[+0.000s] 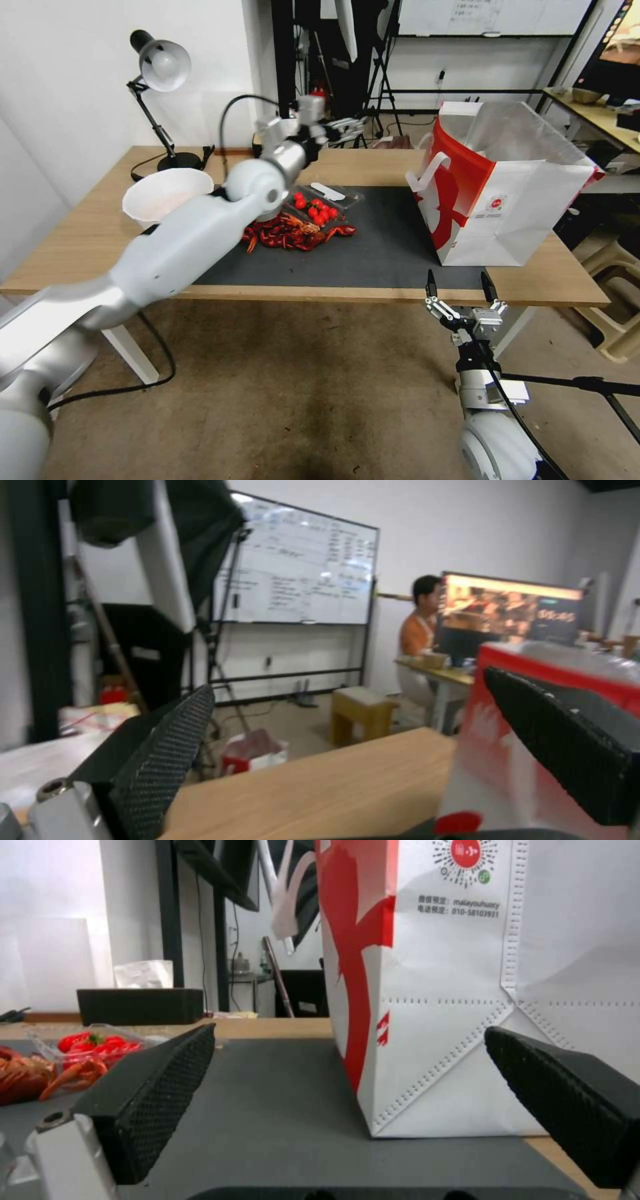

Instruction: Pick up the trash from the table and place it into the takeout bag.

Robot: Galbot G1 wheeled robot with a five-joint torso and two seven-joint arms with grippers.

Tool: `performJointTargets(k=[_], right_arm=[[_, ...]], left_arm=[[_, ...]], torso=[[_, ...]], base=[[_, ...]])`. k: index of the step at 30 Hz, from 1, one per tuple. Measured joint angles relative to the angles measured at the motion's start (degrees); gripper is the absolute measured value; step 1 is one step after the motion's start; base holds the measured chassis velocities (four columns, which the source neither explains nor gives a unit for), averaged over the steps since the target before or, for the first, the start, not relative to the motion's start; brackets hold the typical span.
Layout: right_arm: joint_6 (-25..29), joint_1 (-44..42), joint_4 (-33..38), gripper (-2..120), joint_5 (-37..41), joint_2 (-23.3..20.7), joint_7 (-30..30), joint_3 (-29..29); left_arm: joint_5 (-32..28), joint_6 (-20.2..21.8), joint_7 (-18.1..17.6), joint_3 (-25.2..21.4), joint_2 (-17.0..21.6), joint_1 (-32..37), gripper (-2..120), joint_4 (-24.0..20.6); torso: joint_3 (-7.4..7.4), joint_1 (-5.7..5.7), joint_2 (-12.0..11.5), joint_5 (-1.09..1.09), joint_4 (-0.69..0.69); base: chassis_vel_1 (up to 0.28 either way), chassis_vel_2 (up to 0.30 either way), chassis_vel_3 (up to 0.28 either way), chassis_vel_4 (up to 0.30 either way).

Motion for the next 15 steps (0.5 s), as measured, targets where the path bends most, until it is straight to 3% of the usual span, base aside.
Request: performJointTargets(k=[13, 15], right_arm=[[-0.3, 0.4, -0.1, 100, -0.2, 0.0, -0.2, -0.6], [-0.4, 0.5, -0.1, 100, -0.2, 0.0, -0.2, -0.7]], left_arm=[[4.4, -0.7, 1.1, -15.1, 8.7, 18.2, 100, -5.9], [4.6, -0.8, 1.2, -15.8, 8.9, 19.1, 100, -6.1]], torso=[[0.0, 0.0, 0.0, 0.01, 0.0], [0.0, 0.0, 0.0, -0.03, 0.0]], base=[[0.0, 0.0, 0.0, 0.0], [0.0, 0.0, 0.0, 0.0]])
